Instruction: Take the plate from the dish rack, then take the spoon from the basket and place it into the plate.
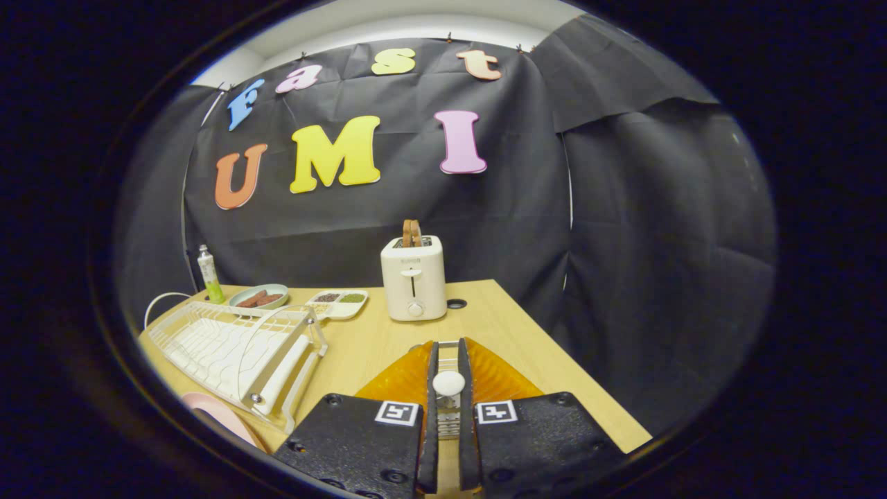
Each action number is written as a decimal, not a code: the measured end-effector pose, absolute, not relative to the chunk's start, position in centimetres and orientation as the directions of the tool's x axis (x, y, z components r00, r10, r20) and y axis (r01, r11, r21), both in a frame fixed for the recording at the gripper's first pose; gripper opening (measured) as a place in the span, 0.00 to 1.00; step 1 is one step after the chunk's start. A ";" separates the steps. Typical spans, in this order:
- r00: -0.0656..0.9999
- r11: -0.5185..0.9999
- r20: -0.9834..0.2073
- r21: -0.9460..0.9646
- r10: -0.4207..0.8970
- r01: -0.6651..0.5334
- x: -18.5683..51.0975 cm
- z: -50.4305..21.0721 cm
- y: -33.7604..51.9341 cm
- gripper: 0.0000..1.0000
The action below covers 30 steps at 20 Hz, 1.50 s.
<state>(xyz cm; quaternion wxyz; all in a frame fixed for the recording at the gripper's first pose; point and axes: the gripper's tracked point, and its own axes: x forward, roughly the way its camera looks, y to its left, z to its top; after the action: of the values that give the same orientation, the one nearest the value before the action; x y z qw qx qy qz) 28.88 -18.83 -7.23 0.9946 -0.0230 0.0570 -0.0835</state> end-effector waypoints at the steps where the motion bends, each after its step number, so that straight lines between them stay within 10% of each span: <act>1: 0.980 0.984 -0.101 -0.068 -0.173 0.166 28.5 -6.6 -18.5 0.17; 15: 0.999 0.992 0.032 -0.122 -0.012 0.015 15.5 -1.3 -7.6 0.17; 30: 0.869 0.892 -0.300 -0.104 0.393 -0.440 11.5 -14.8 11.4 0.17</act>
<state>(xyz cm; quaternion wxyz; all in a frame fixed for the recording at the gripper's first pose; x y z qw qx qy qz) 11.55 11.38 -14.78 0.9630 -0.0845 0.1367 0.2162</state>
